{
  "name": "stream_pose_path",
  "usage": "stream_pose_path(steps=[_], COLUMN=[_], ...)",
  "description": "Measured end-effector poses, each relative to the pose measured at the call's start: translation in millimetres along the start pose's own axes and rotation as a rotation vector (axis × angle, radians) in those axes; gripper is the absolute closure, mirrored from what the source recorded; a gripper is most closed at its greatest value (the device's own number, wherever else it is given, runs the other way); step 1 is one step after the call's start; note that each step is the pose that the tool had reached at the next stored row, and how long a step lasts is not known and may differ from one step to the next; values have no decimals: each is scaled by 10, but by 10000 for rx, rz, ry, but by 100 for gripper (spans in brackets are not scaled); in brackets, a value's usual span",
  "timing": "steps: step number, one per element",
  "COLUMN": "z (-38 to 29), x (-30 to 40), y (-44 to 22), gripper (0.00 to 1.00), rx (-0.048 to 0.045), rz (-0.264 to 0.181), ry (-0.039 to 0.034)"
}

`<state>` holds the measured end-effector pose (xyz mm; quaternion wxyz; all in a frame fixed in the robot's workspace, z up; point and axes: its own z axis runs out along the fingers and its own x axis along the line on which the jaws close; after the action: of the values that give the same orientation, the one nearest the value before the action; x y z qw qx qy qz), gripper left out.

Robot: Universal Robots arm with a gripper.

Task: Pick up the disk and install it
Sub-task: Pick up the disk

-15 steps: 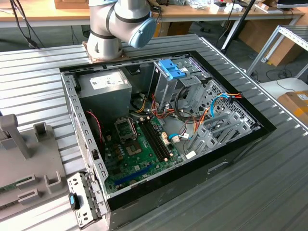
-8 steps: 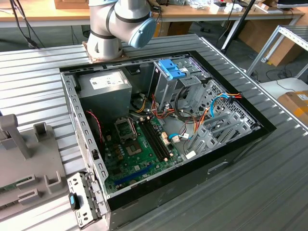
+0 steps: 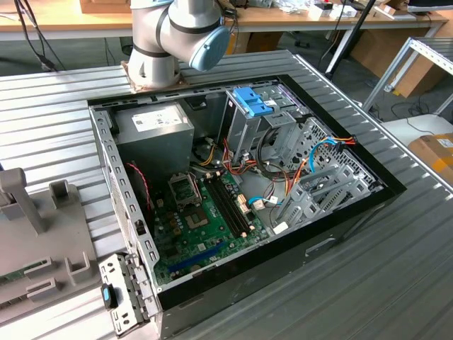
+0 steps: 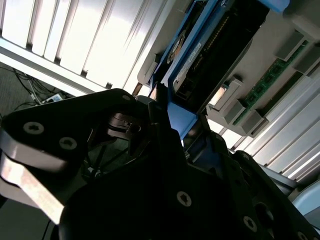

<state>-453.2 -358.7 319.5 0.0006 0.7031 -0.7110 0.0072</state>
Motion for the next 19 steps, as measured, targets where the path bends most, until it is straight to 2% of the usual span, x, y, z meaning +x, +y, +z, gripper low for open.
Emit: stream_pose_path(steps=[4,9,12,15,17,19], z=[-34,-142,-252,-436,-522,-679], x=[0,2,3,5,6,7], y=[0,-1,-2,-4,-5,-6], gripper=[63,63,63,63,63,63], rx=[0,1,0,0,0,0], rz=[0,0,1,0,1,0], ry=[0,0,0,0,0,0])
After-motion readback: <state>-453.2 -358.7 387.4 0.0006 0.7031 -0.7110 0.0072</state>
